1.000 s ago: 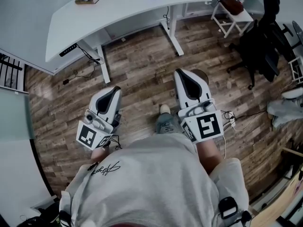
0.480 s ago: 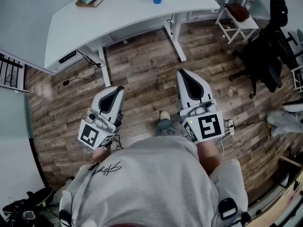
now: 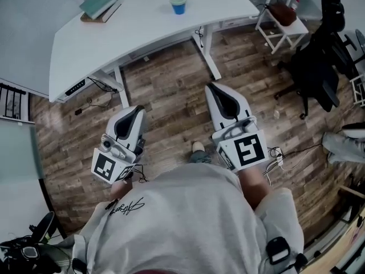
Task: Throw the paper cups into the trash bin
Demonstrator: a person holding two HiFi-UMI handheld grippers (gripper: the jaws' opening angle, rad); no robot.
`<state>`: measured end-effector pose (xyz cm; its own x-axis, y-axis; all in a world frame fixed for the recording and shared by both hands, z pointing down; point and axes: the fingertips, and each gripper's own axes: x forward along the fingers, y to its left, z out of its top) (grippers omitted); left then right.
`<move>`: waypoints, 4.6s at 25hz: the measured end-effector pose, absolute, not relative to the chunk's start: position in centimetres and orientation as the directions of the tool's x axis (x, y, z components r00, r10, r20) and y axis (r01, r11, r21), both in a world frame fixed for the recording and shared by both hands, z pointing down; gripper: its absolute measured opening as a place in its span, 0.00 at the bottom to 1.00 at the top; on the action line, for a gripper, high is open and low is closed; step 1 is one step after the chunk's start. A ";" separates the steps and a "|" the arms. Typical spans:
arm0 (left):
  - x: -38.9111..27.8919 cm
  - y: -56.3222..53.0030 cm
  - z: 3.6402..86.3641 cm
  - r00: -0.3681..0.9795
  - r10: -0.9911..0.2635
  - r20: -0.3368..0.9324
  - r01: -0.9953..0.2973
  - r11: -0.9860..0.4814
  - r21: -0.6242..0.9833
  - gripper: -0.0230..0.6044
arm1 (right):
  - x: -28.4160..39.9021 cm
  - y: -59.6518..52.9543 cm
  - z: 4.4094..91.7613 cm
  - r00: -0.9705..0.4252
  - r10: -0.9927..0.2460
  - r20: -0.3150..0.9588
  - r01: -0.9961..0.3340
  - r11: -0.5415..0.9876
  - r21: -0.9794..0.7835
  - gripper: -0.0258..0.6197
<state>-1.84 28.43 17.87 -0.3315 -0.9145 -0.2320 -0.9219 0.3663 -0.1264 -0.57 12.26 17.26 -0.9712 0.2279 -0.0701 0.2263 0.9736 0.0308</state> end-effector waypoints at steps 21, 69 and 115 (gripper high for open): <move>-6.3 23.7 17.8 -0.331 -0.908 -0.256 -0.921 0.370 -0.121 0.04 | -5.8 10.2 17.9 -0.945 0.323 -0.058 0.320 0.946 0.047 0.06; -15.3 23.9 18.0 -0.393 -0.880 -0.268 -0.901 0.427 -0.081 0.04 | -14.1 8.6 17.9 -0.945 0.315 -0.089 0.310 0.949 0.060 0.06; -40.0 17.9 18.3 -0.160 -0.965 -0.209 -0.984 0.172 -0.044 0.04 | -33.8 3.7 17.8 -0.997 0.027 -0.069 0.025 0.999 0.029 0.06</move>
